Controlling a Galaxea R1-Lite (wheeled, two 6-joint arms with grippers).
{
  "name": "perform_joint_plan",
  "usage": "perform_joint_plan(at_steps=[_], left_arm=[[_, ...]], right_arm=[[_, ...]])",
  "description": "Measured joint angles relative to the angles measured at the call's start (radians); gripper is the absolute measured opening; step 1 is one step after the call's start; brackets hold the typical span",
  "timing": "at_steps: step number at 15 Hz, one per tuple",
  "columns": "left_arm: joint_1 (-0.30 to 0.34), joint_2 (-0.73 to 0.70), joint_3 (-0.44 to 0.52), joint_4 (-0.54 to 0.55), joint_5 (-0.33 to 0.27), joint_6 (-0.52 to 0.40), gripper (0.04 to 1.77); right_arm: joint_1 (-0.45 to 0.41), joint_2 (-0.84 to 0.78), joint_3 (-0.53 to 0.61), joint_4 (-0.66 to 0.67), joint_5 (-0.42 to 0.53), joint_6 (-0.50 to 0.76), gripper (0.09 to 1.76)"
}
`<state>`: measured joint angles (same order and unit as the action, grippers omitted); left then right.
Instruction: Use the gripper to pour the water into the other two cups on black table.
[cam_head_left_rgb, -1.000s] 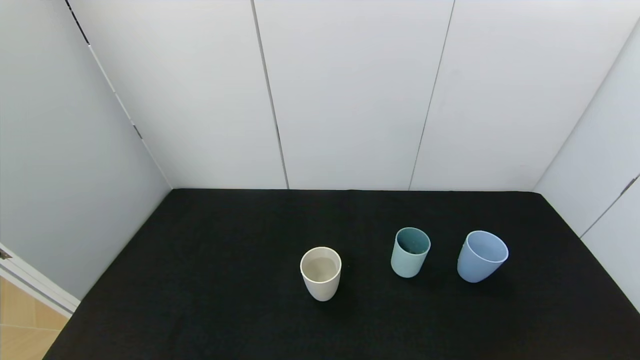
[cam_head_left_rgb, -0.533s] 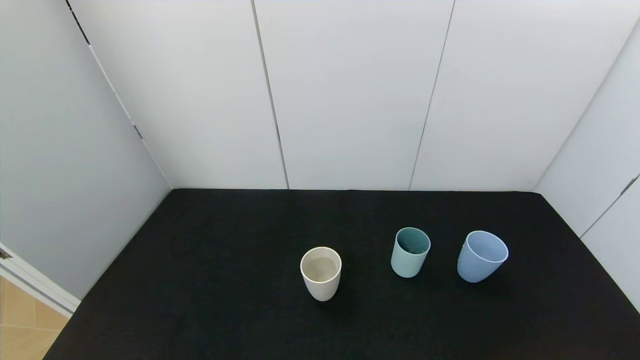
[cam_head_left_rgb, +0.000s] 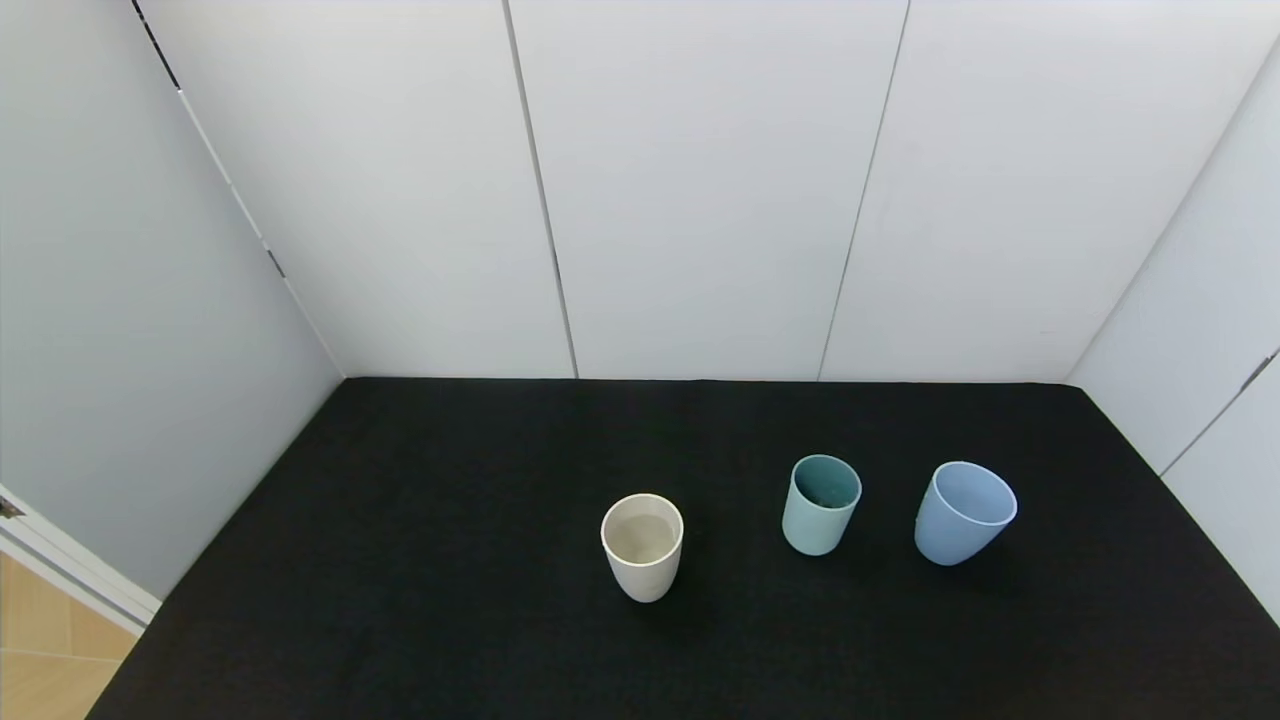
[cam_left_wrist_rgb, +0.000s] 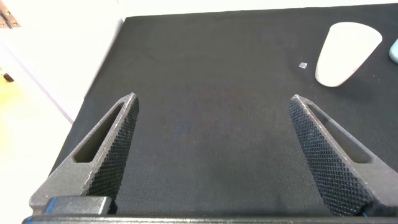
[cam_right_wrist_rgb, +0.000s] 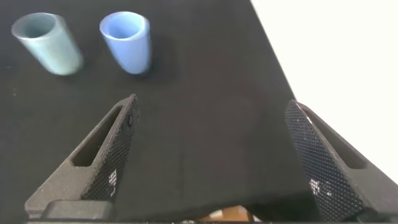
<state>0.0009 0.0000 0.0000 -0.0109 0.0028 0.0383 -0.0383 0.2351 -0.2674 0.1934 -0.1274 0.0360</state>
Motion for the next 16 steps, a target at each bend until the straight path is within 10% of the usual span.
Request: perform_joint_plan(at_steps=[6,10,16], left_arm=[[0.000,0.000,0.000,0.000,0.000,0.000,1.72],[0.000,0.000,0.000,0.000,0.000,0.000,1.72],[0.000,0.000,0.000,0.000,0.000,0.000,1.72]], right_arm=[[0.037,-0.205,0.041,0.008,0.015,-0.032,1.70],[0.037,-0.232,0.217,-0.302,0.049,-0.091,1.70],[0.037,-0.236,0.266,-0.189,0.139,-0.087,1.70]])
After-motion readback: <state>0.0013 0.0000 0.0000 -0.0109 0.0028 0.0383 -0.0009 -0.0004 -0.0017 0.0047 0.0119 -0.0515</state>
